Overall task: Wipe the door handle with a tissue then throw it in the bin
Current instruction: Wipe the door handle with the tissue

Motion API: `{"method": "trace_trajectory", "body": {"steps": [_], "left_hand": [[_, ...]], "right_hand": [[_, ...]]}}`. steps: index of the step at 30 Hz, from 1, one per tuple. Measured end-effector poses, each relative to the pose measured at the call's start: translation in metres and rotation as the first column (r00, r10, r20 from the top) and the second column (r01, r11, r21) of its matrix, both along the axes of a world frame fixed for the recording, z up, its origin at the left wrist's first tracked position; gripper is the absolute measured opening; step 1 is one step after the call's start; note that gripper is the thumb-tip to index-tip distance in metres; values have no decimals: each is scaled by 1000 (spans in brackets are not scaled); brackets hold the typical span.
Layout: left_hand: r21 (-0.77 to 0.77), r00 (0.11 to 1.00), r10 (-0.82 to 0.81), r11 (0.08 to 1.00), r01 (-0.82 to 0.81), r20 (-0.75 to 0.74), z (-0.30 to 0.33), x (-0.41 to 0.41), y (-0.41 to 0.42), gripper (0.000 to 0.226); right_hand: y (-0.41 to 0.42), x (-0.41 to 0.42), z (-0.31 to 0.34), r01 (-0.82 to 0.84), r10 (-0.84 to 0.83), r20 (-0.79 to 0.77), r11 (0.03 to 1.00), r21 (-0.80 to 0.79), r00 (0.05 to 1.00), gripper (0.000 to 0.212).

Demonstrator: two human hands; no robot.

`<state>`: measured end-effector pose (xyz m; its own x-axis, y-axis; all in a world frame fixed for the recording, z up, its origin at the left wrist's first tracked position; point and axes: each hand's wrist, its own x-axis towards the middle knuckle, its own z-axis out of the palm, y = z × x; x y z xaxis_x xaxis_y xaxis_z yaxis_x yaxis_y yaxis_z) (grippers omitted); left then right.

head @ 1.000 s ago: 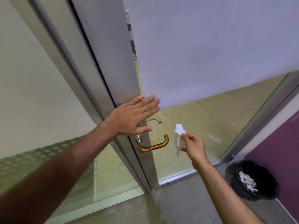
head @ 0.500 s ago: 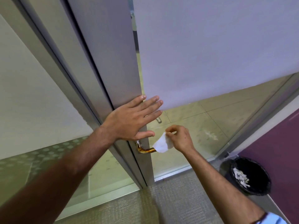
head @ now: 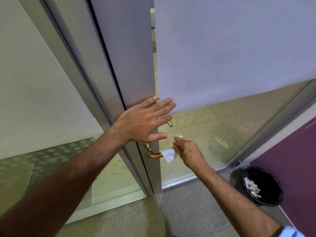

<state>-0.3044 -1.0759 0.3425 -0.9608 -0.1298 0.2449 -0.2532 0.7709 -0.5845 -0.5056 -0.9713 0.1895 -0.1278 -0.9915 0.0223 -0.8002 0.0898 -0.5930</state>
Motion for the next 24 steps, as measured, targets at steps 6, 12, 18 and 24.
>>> {"method": "trace_trajectory", "body": {"steps": [6, 12, 18, 24], "left_hand": [[12, 1000, 2, 1000, -2, -8, 0, 0, 1, 67], [17, 1000, -6, 1000, 7, -24, -1, 1, 1, 66], [15, 1000, -15, 1000, 15, -24, 0, 1, 1, 61], [25, 1000, -5, 1000, 5, -23, 0, 1, 2, 62]], "right_hand": [[5, -12, -5, -374, 349, -375, 927, 5, 859, 21], [10, 50, -12, -228, 185, -327, 969, -98, 927, 30], [7, 120, -19, -69, 7, -225, 961, -267, 974, 44], [8, 117, -24, -219, 105, -340, 923, -317, 935, 51]]}}
